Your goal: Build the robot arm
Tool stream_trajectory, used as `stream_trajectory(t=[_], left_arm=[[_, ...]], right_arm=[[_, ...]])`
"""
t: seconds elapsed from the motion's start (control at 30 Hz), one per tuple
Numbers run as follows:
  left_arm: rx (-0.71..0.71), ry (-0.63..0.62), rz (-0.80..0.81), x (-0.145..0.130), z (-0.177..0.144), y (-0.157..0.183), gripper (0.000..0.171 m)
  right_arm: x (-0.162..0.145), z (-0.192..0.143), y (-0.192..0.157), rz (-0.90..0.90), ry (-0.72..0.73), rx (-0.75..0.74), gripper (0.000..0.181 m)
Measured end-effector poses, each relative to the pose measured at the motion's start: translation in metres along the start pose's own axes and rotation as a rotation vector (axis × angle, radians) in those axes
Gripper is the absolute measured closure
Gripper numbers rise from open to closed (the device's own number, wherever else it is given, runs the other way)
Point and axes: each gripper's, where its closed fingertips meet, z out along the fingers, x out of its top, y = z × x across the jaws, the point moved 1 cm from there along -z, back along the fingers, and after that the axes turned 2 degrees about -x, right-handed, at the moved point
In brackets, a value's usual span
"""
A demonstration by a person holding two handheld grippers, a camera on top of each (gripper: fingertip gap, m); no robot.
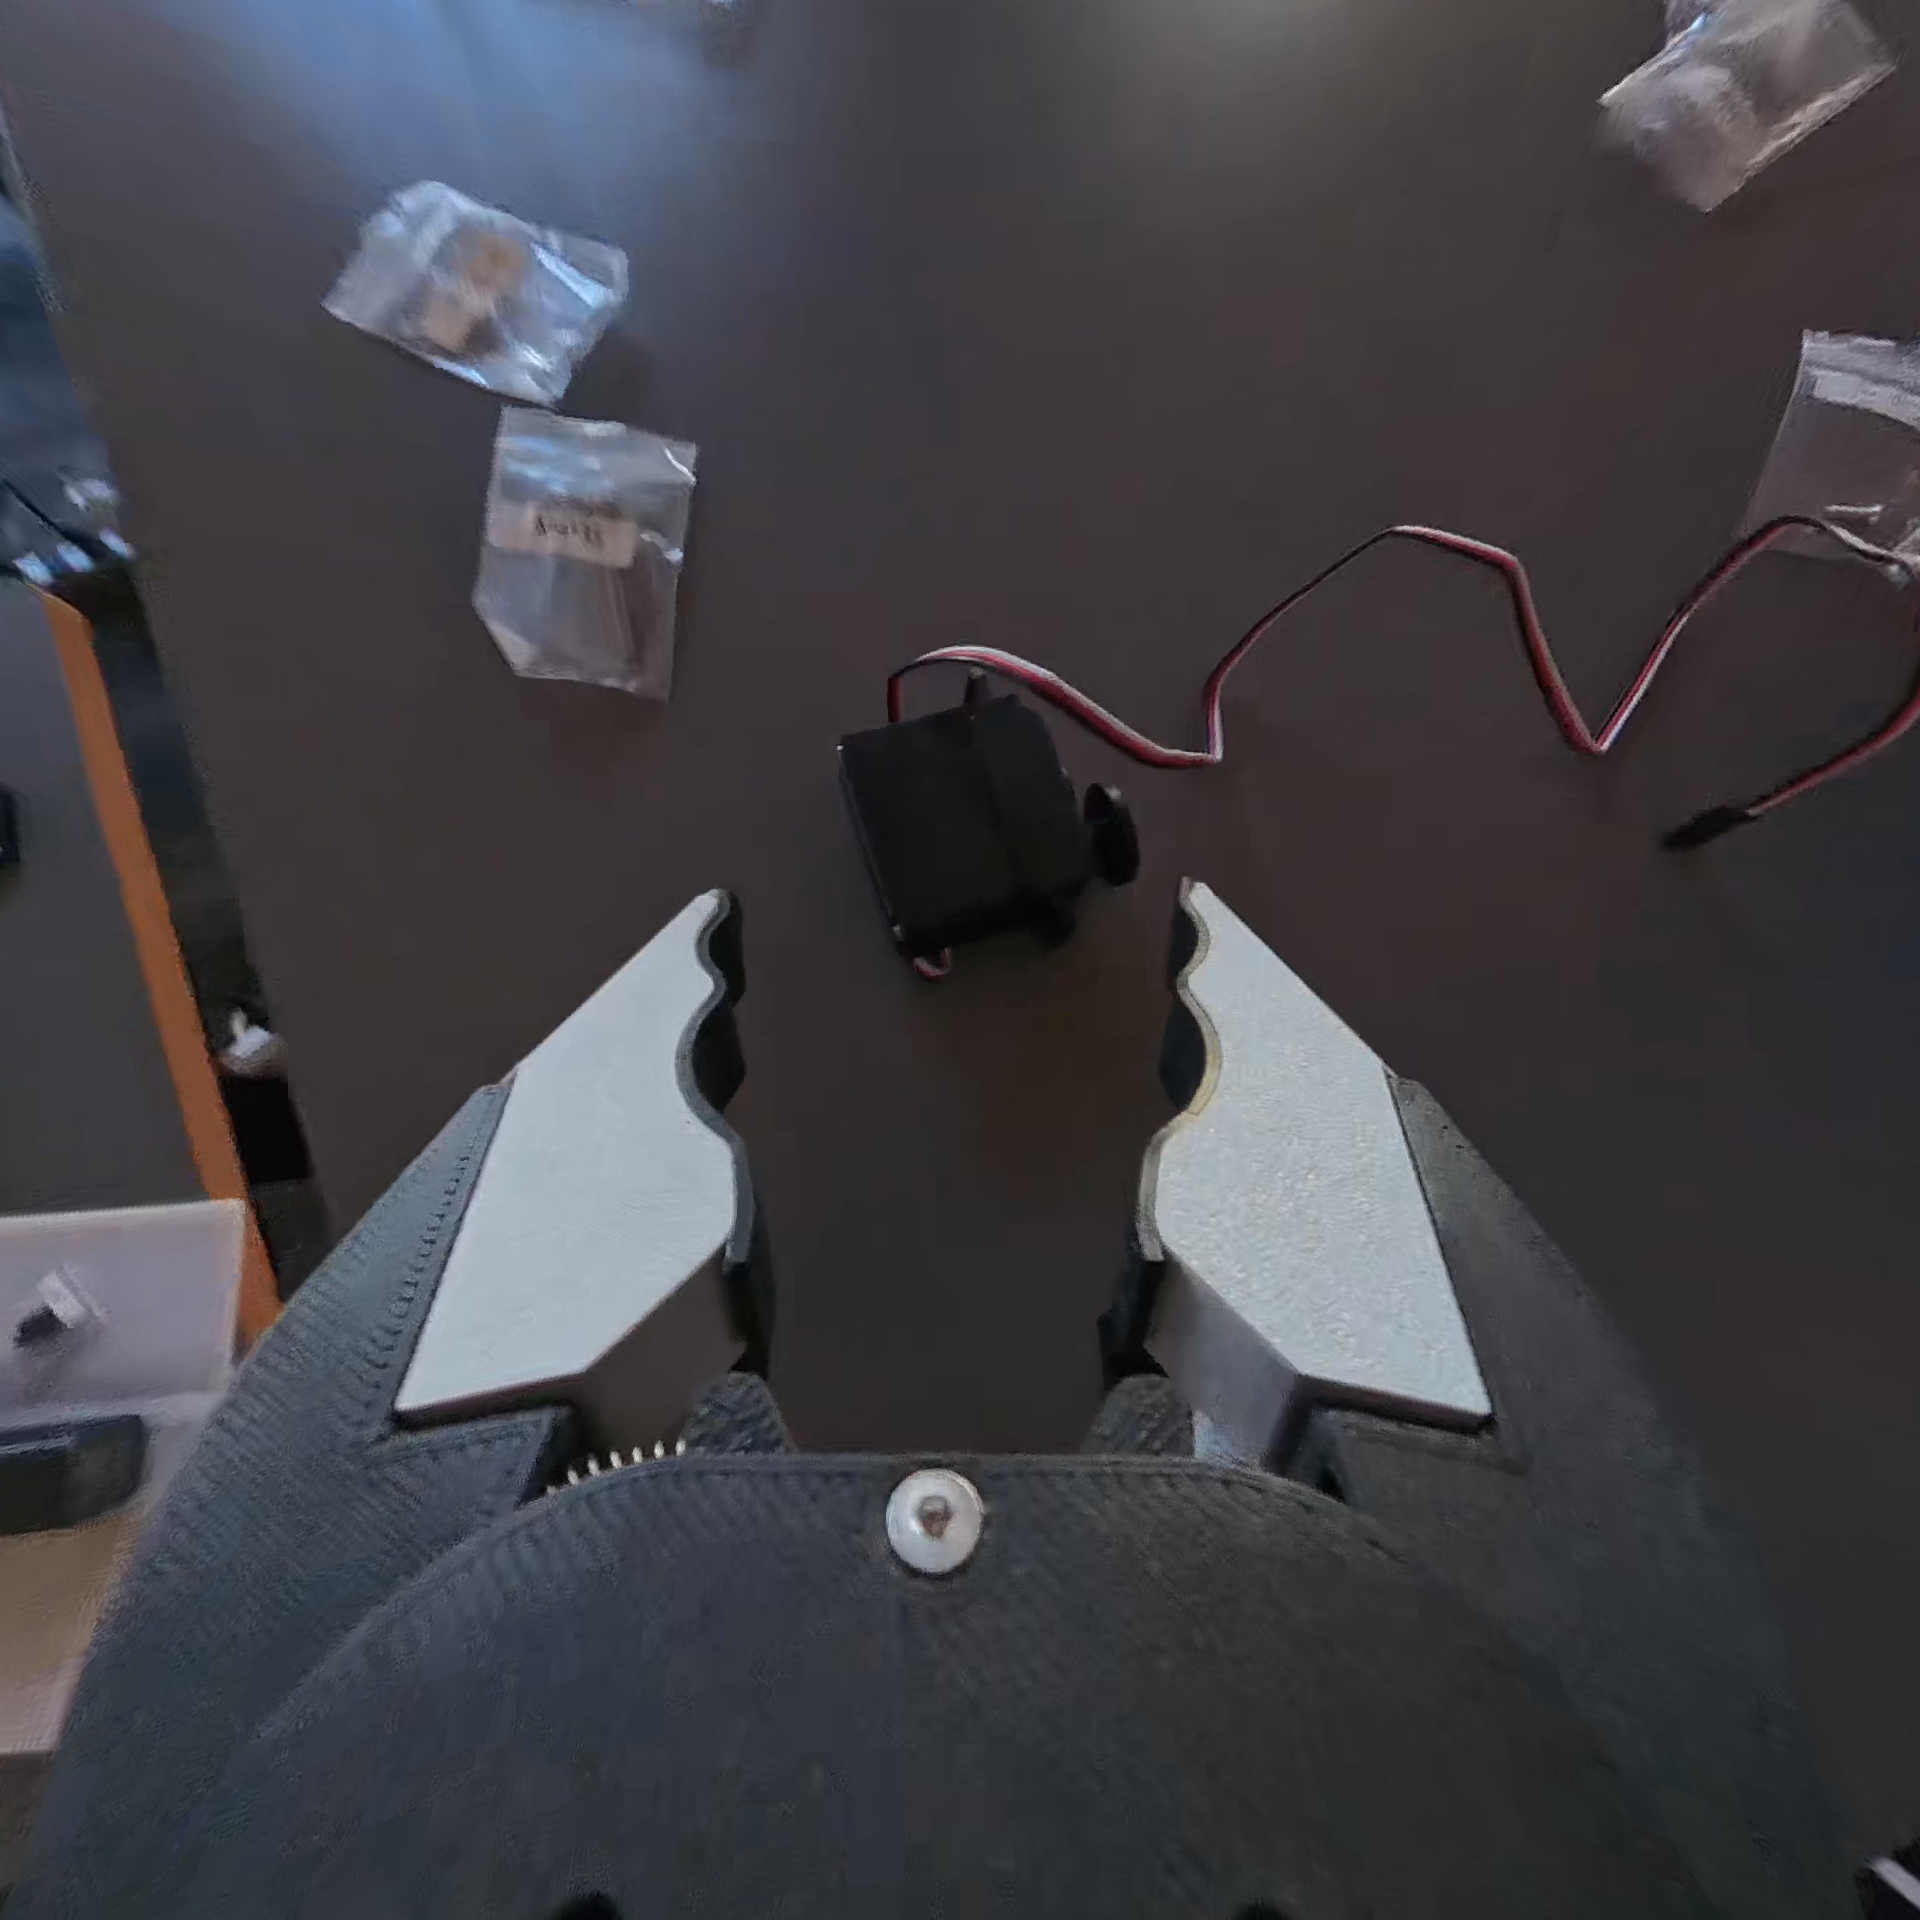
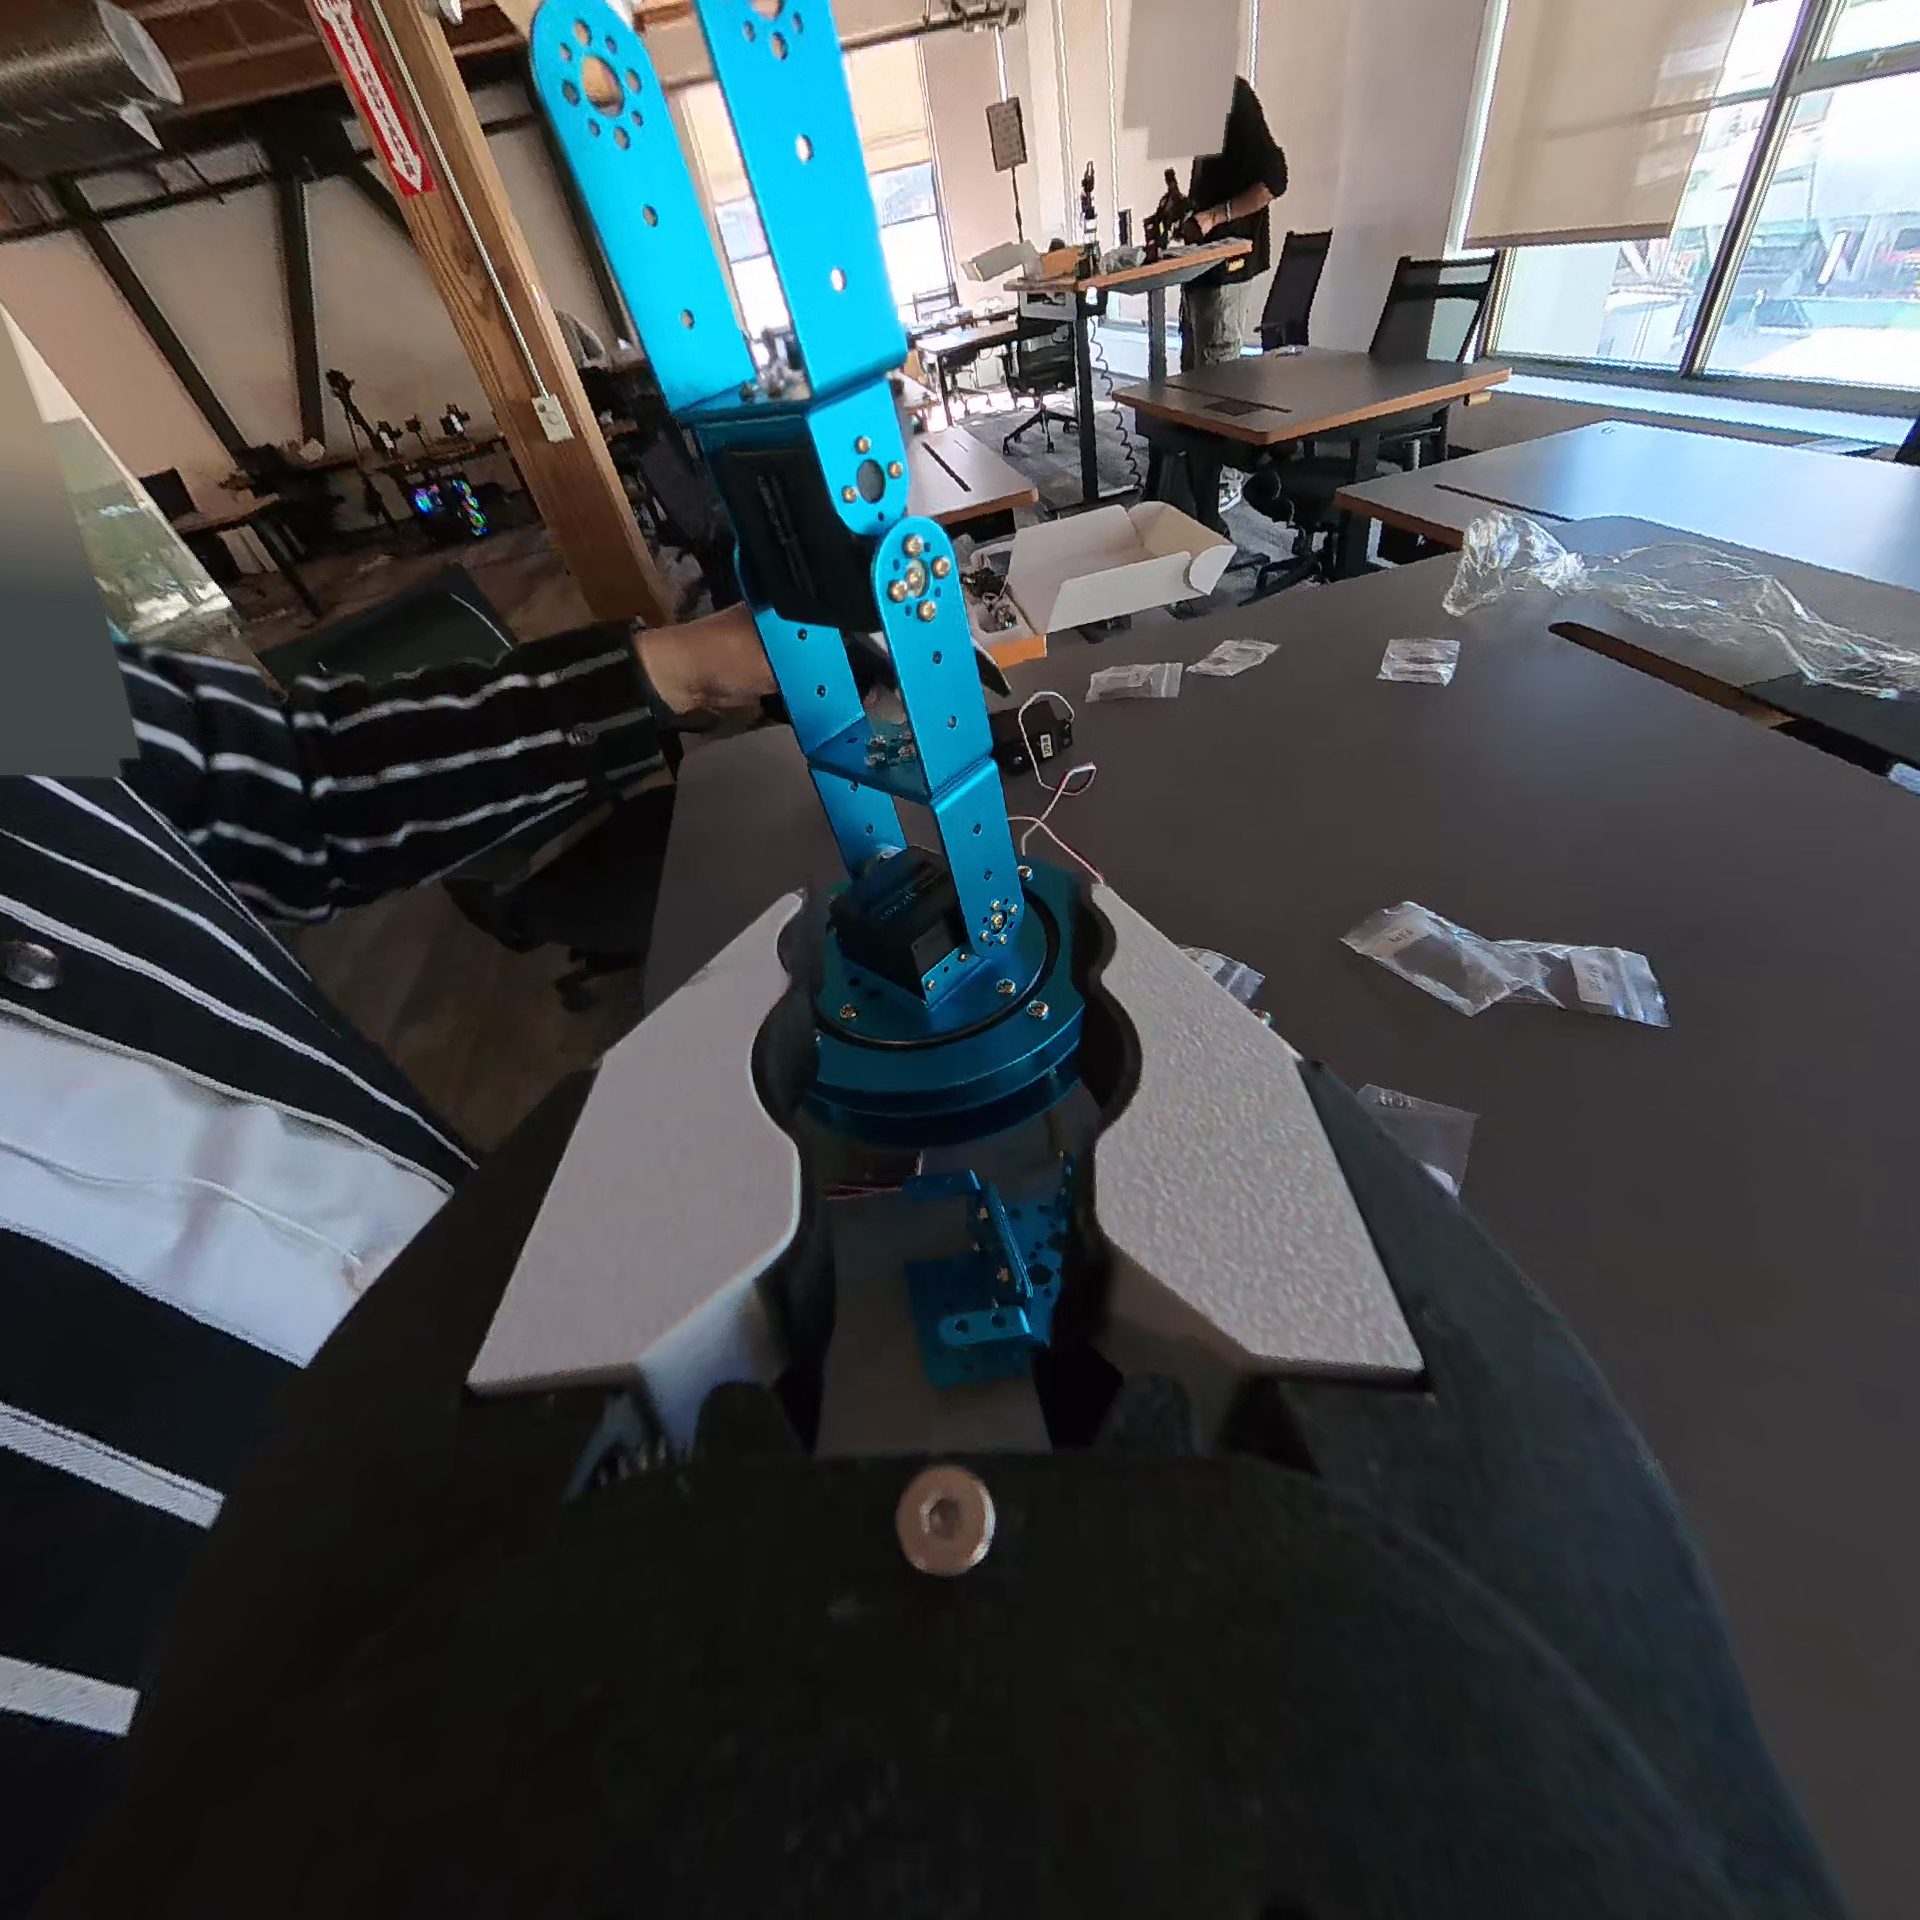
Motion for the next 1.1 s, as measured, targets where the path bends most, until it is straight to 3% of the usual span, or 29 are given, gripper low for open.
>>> stream_trajectory(t=[0.07,0.17,0.23,0.37,0.47,0.63,0.73,0.83,0.97,1.1], left_arm=[[-0.009,-0.035,-0.029,-0.001,0.011,0.005,0.094],[0.089,-0.030,-0.020,0.001,0.022,0.003,0.097],[0.126,-0.004,-0.027,0.004,0.024,0.003,0.115],[0.065,-0.071,-0.034,-0.001,0.017,0.010,0.115],[-0.107,-0.127,-0.150,-0.002,-0.003,0.023,0.115],[-0.634,-0.324,-0.479,0.005,-0.059,0.071,0.116],[-0.754,-0.396,-0.514,0.019,-0.083,0.080,0.116],[-0.863,-0.316,-0.516,0.057,-0.106,0.093,0.116],[-1.005,-0.111,-0.439,0.111,-0.142,0.118,0.116],[-1.107,0.091,-0.327,0.151,-0.174,0.144,0.116]], right_arm=[[-0.003,-0.002,-0.001,-0.027,-0.024,-0.017,0.135],[-0.010,-0.005,-0.003,-0.026,-0.033,-0.034,0.135],[-0.017,-0.009,-0.003,-0.013,-0.038,-0.041,0.135],[-0.023,-0.017,-0.002,0.001,-0.029,-0.057,0.134],[-0.022,-0.024,-0.002,0.026,0.010,-0.057,0.135],[-0.026,-0.033,0.001,0.090,0.052,-0.062,0.135],[-0.027,-0.035,0.001,0.114,0.078,-0.050,0.135],[-0.029,-0.034,0.000,0.124,0.089,-0.042,0.135],[-0.028,-0.034,-0.005,0.120,0.065,-0.026,0.134],[-0.006,-0.038,-0.017,0.053,0.084,-0.013,0.134]])
